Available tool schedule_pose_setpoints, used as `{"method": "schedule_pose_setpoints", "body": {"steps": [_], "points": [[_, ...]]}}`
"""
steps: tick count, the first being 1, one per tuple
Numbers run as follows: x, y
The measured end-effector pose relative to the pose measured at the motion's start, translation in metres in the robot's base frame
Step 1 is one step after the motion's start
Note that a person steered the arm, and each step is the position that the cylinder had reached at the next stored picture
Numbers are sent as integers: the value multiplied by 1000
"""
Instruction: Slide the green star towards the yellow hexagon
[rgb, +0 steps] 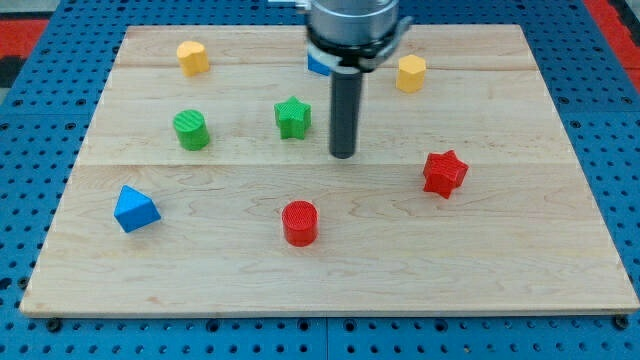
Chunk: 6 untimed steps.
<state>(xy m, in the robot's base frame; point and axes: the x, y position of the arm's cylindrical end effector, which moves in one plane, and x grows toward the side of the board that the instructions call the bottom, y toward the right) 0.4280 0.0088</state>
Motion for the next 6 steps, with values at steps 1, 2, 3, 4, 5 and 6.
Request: {"method": "schedule_pose_setpoints", "body": {"steps": [1,2,3,4,5,6], "points": [[8,-18],[2,-78],[-26,-90],[-50,-62],[-55,-9],[-55,34]]}}
